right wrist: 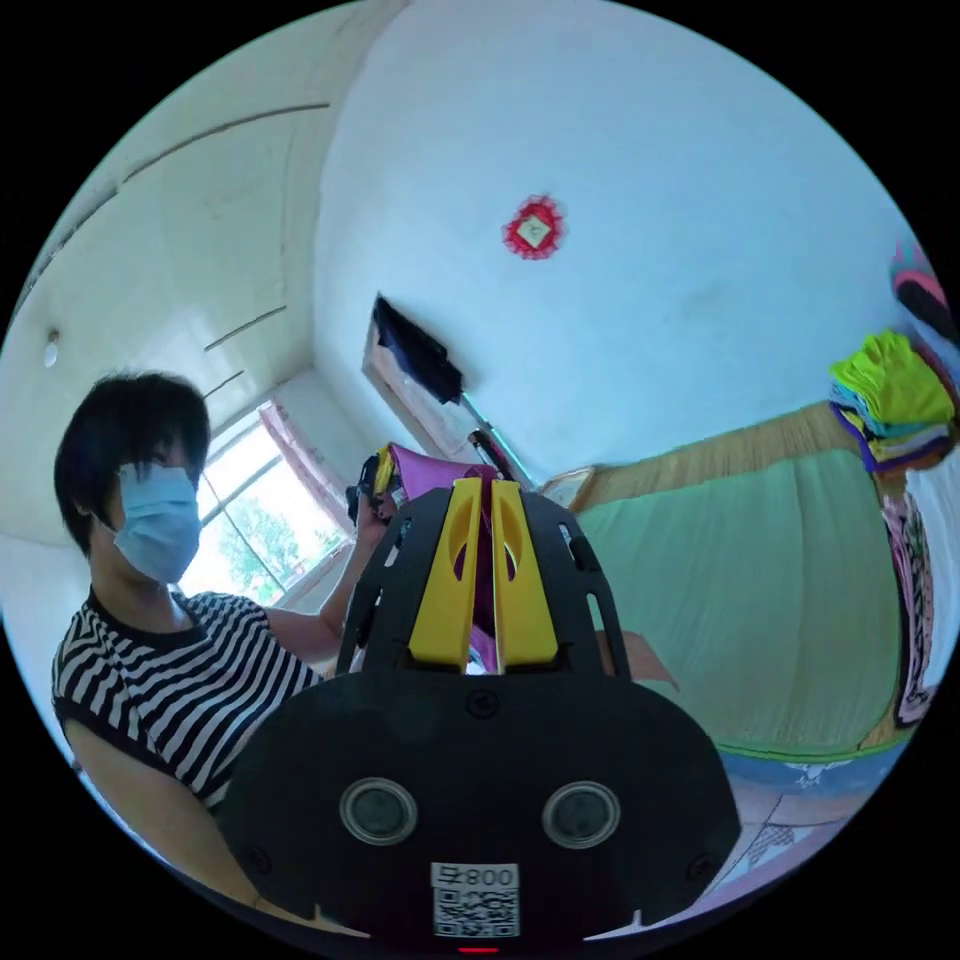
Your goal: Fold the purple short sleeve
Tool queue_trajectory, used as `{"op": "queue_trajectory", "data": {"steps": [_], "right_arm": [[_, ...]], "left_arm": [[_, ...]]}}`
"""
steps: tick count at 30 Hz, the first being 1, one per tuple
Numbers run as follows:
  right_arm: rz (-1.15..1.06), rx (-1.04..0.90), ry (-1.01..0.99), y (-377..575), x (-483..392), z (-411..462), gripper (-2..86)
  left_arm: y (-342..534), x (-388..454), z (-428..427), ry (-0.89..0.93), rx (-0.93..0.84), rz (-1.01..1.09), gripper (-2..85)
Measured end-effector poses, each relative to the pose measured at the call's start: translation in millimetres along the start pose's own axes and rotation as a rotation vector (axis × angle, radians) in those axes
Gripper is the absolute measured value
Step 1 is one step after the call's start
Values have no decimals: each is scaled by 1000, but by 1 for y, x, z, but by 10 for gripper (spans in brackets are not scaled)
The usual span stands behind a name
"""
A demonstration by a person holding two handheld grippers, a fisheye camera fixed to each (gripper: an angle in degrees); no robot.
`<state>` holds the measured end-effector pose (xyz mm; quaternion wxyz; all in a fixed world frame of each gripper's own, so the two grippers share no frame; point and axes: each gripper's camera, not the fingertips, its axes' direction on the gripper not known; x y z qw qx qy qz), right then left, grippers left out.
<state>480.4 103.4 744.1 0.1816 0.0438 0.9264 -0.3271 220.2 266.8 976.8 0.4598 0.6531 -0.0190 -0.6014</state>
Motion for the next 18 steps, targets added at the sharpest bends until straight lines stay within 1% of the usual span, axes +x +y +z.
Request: {"op": "queue_trajectory", "data": {"steps": [1,3,4,5,6,7,8,9,10,11,12,14,16,18], "right_arm": [[30,0,15,1,15,6,14],[143,-7,84,5,81,35,15],[174,-20,104,6,99,43,15],[229,-43,157,7,136,60,15],[277,-87,226,8,175,80,14],[309,-112,260,10,196,91,14],[379,-147,322,15,237,110,12],[438,-197,373,22,278,130,10],[474,-227,409,26,298,140,9],[556,-248,460,37,334,156,7],[609,-248,460,48,364,170,6],[644,-251,477,63,395,192,7],[623,-274,469,73,412,222,12],[540,-379,474,85,420,284,25]], "left_arm": [[-11,-16,30,-25,-47,-14,29],[-24,-45,80,-85,-129,-58,32],[-31,-68,116,-126,-201,-74,35],[-33,-95,151,-165,-263,-140,39],[-33,-110,169,-161,-284,-178,41],[-31,-139,204,-144,-354,-224,47],[-26,-166,236,-196,-437,-272,56],[-22,-178,250,-229,-477,-291,60],[-13,-202,277,-287,-582,-310,65],[-5,-221,294,-340,-636,-339,68],[-1,-229,300,-341,-648,-349,69],[14,-254,312,-288,-694,-382,72],[27,-265,312,-274,-751,-382,73],[45,-273,306,-283,-832,-399,74]]}}
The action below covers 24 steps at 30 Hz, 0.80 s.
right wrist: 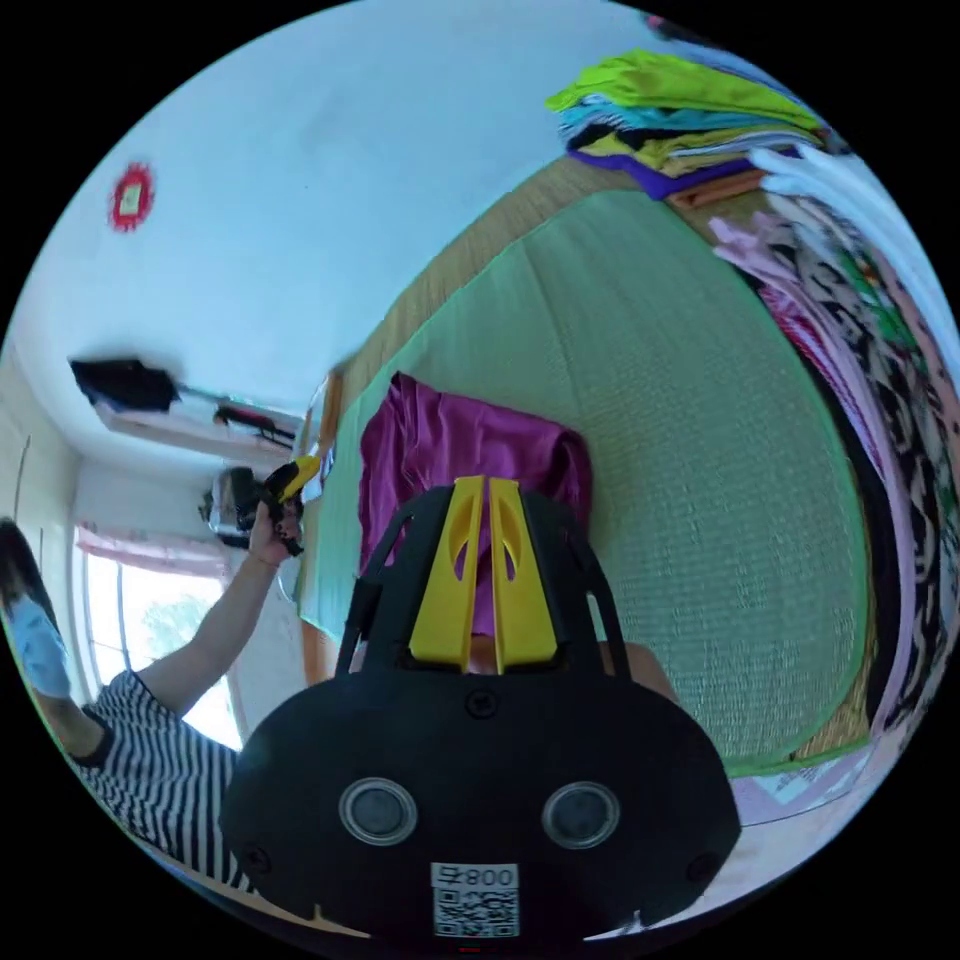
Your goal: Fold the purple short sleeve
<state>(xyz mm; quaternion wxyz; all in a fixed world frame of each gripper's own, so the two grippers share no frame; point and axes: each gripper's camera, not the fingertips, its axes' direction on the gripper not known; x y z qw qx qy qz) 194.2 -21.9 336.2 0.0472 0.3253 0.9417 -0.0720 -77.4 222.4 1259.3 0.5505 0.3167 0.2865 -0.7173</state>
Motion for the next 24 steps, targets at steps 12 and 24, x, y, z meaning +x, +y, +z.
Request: {"op": "queue_trajectory", "data": {"steps": [12,24], "right_arm": [[-596,-296,446,3,-179,317,73],[-661,-316,589,15,-217,433,15]], "left_arm": [[-23,-32,-21,-69,12,-142,77],[-113,-27,-22,-56,0,-110,72]]}}
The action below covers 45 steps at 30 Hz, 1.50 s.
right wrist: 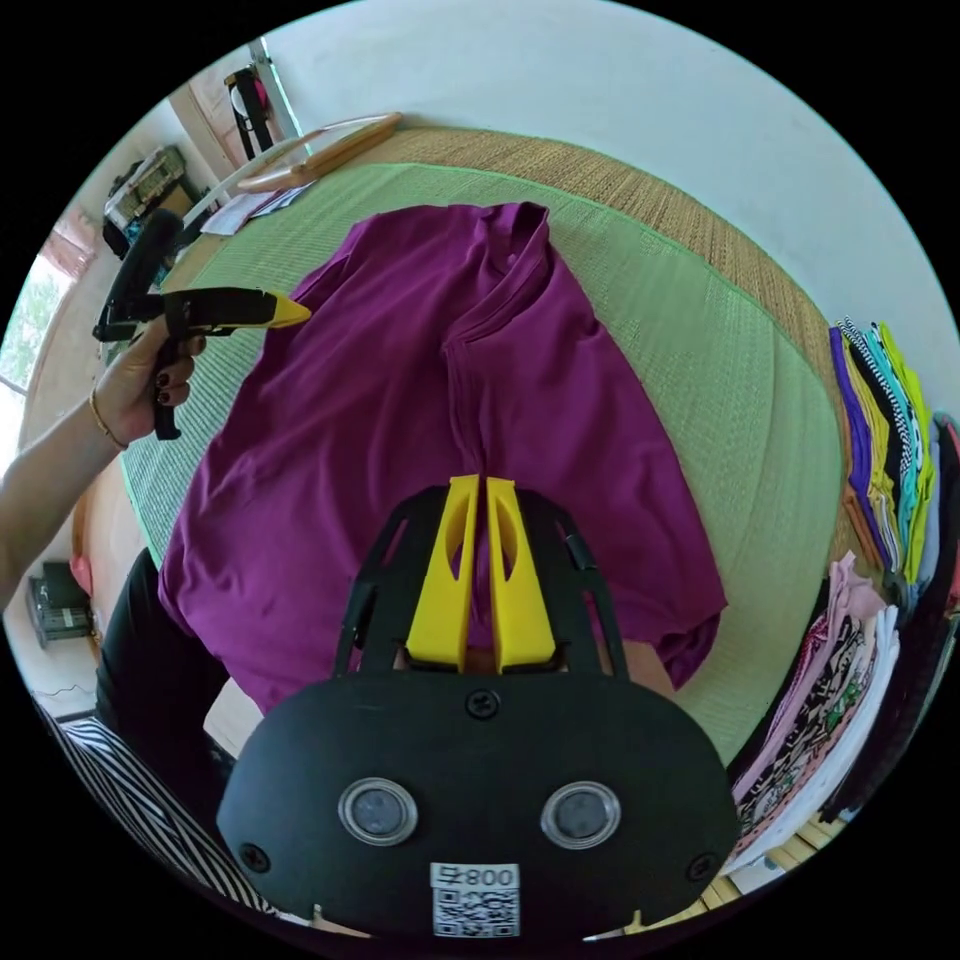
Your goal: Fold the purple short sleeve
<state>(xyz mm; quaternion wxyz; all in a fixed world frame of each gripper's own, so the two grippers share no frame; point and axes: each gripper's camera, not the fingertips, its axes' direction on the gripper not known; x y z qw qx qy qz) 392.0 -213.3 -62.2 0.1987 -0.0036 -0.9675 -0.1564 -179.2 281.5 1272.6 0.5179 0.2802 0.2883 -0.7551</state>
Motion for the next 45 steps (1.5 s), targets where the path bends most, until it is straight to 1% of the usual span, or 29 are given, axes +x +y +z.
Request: {"op": "queue_trajectory", "data": {"steps": [4,7,10,12,13,14,15,16,17,18,21,23,25,27,29,31,32,34,36,37,39,41,43,45], "right_arm": [[-25,-2,45,-18,8,-14,6],[-31,11,148,-47,42,-40,2],[4,-25,275,-86,97,-60,-1],[89,-111,398,-109,146,-56,-3],[115,-135,408,-111,158,-52,-3],[179,-169,389,-112,181,-45,-4],[252,-180,326,-108,200,-38,-4],[285,-174,280,-105,206,-35,-4],[309,-130,182,-96,209,-30,-5],[272,-81,110,-88,199,-24,-5],[156,-25,50,-70,150,5,-5],[94,-30,22,-63,123,29,-5],[43,-56,59,-57,103,55,-5],[1,-135,109,-50,93,92,-5],[-5,-151,94,-40,99,107,-5],[52,-146,99,-29,117,102,-5],[58,-155,133,-21,130,99,-5],[79,-198,241,-4,155,96,-5],[184,-261,352,23,201,90,-5],[225,-257,355,31,213,86,-5],[404,-190,281,62,255,63,-5],[470,-107,202,79,267,49,-5],[455,-35,142,87,260,41,-4],[350,21,111,82,236,38,-4]], "left_arm": [[-22,5,-15,11,19,24,70],[-40,9,-27,24,36,48,69],[-58,12,-35,4,37,73,69],[-67,11,-38,-15,32,70,69],[-71,10,-39,-11,32,66,69],[-74,8,-41,-9,33,57,70],[-76,7,-42,-8,35,54,70],[-78,6,-43,-5,36,51,70],[-79,5,-43,-5,32,49,70],[-80,4,-43,-8,30,49,70],[-86,2,-42,-26,1,46,70],[-92,1,-43,-36,-2,38,70],[-98,2,-44,-54,-3,40,69],[-104,2,-44,-74,-16,44,68],[-109,0,-43,-108,-35,45,64],[-111,-1,-43,-119,-40,45,59],[-113,-2,-44,-121,-35,48,56],[-114,-4,-45,-122,-29,49,52],[-114,-5,-47,-116,-17,43,52],[-113,-5,-48,-115,-11,40,52],[-113,-4,-50,-110,-5,38,56],[-111,0,-53,-93,8,51,57],[-111,4,-56,-91,19,67,58],[-113,7,-59,-101,27,82,58]]}}
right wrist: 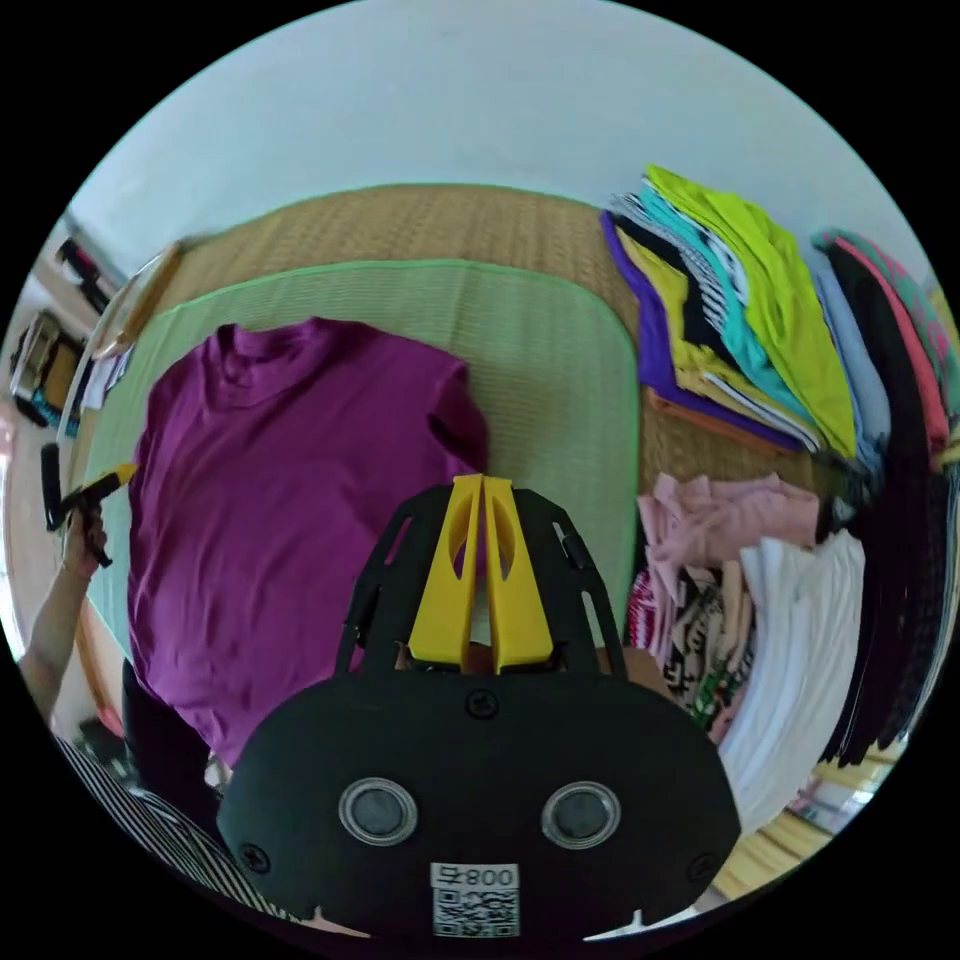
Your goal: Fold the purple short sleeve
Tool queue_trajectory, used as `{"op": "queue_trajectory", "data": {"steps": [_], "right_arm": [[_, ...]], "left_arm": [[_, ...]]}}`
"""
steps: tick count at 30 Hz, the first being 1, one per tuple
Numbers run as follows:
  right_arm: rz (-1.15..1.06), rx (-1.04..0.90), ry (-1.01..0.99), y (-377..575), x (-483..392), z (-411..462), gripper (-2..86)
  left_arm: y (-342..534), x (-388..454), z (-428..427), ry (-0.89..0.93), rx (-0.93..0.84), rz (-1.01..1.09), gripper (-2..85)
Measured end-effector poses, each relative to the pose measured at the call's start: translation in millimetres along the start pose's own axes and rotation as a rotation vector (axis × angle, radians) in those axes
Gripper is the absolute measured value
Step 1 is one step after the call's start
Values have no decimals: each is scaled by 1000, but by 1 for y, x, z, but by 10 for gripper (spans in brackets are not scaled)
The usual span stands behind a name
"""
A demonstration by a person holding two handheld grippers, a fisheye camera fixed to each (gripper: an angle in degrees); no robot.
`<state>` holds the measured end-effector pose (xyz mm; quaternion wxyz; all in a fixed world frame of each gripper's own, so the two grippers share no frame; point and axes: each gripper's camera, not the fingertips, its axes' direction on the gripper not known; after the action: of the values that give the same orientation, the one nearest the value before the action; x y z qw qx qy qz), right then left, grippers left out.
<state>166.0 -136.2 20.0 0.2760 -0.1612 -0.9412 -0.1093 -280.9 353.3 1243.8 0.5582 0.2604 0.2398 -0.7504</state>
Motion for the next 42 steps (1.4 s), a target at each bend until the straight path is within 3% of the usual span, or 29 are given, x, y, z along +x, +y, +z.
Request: {"op": "queue_trajectory", "data": {"steps": [7,14,17,21,26,35,42], "right_arm": [[-162,-48,60,-19,-26,28,-5],[241,-95,2,-1,111,32,-5],[272,-78,-29,19,135,22,-5],[169,52,-110,49,113,-9,-5],[25,22,-112,74,73,-6,-4],[78,7,-140,61,87,-7,-5],[54,105,-227,80,77,-56,-4]], "left_arm": [[-24,-10,-2,-37,50,-37,58],[-28,-37,-5,-150,78,-131,51],[-25,-36,-13,-135,128,-111,52],[-27,-29,-5,-127,104,-50,46],[-37,-32,20,-318,3,-25,14],[-46,-69,6,-435,35,-125,7],[6,-62,-11,-266,132,-59,17]]}}
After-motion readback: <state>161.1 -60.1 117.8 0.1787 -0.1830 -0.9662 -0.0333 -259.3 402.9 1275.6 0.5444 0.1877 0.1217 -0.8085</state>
